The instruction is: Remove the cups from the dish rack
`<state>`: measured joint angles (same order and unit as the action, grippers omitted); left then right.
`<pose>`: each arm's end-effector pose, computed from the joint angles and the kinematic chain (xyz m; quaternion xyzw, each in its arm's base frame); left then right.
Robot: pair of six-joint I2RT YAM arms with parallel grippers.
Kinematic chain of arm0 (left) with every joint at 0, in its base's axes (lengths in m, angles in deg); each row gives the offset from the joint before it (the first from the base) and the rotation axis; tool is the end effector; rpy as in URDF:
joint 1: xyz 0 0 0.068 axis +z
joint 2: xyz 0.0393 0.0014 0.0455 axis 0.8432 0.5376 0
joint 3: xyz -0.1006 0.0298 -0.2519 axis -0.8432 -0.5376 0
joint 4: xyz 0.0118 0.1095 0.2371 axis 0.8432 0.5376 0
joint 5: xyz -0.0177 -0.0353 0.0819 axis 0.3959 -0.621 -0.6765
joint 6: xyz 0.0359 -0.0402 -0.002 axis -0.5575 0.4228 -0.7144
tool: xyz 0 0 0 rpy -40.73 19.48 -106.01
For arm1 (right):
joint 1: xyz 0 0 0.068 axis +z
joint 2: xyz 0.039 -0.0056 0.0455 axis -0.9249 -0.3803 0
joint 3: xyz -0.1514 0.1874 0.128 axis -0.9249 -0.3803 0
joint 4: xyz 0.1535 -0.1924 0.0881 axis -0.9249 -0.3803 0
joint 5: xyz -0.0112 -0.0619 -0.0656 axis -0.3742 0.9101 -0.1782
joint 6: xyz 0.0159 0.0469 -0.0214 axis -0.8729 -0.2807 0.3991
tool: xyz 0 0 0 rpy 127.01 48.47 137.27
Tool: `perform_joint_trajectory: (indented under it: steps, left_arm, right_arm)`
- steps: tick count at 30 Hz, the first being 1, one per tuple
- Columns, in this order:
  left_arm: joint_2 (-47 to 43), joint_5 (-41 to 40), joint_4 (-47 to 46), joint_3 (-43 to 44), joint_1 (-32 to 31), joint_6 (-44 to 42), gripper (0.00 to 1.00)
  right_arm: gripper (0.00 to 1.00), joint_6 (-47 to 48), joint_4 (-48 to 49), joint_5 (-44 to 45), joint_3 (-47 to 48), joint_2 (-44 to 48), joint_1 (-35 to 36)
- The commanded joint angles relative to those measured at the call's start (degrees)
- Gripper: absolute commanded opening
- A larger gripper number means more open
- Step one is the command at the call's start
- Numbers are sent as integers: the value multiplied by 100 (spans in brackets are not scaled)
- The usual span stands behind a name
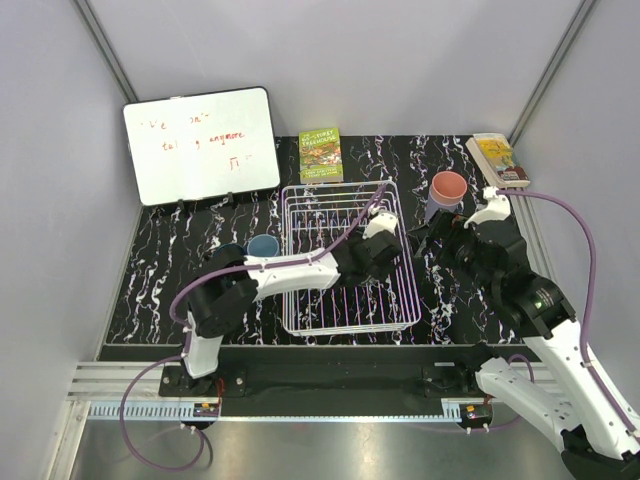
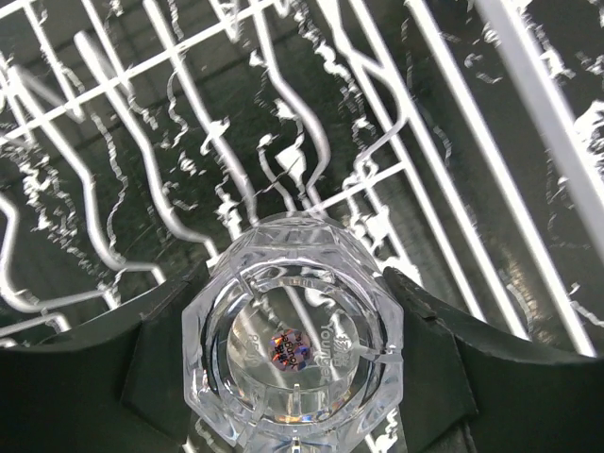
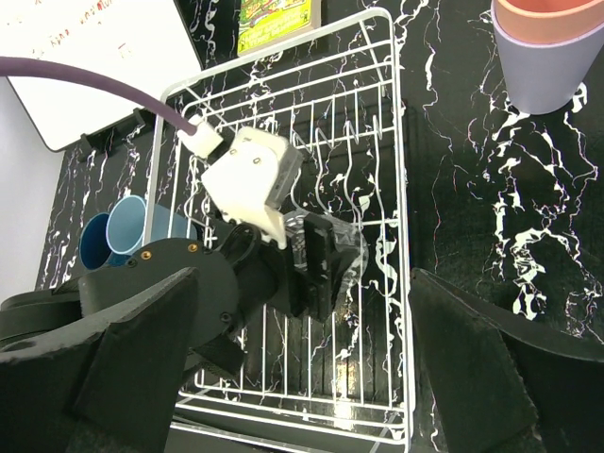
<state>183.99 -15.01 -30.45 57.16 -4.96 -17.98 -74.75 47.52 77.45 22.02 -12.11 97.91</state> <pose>0.2128 -0.3704 0.2067 0.1785 0.8932 -0.0781 0.4053 0.1239 0.0643 0.3731 0.0621 0.8259 0.2126 0.5184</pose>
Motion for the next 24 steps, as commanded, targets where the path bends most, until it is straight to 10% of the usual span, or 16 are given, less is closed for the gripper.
perform_joint_trajectory:
  steps: [1,11,24]
  left_arm:
    - [-666,-381,-36,-140,38,-71,0]
    - [-2502,-365,-237,-702,99,-247,0]
    - [-4798,3801,-3558,-3541,1857,1431,0]
  right_arm:
    - [100,-24,84,93,12,87,24]
    - [100,-50,198,260,153,78,24]
    - [100,-323,1049,-293,-454,228,24]
